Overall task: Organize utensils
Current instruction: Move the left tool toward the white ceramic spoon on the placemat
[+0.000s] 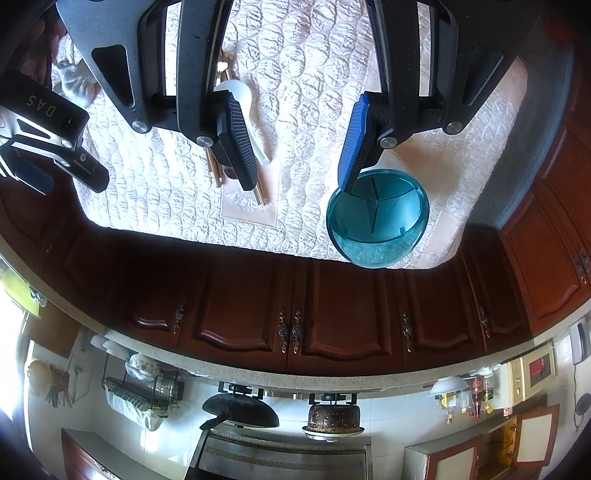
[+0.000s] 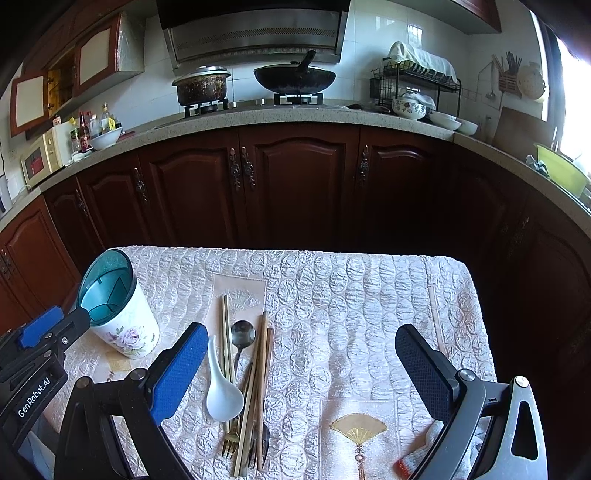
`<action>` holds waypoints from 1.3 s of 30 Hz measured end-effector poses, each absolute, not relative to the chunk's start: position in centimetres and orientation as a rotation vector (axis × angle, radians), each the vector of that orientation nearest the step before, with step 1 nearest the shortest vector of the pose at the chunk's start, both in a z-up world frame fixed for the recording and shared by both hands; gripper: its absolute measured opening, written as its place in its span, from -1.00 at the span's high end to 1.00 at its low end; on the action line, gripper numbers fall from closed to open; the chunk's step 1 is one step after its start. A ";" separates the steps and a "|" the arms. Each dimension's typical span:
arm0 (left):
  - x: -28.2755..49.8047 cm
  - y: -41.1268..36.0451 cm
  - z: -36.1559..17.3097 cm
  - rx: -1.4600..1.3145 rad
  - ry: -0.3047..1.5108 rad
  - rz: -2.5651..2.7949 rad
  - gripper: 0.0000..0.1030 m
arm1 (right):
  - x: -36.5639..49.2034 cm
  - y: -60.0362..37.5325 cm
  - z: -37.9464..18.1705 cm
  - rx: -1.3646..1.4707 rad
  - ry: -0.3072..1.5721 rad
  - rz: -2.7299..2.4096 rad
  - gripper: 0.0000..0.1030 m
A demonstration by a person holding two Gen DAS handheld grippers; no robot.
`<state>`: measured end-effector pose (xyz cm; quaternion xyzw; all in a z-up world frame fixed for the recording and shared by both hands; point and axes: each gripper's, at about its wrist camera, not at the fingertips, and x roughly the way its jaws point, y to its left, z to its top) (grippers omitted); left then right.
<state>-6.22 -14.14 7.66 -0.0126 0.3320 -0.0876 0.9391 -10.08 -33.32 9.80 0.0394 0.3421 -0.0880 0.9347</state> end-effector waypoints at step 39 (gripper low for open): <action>-3.4 -16.1 3.8 -0.031 0.779 -0.176 0.13 | -8.0 -34.8 5.8 0.104 0.783 -0.162 -0.97</action>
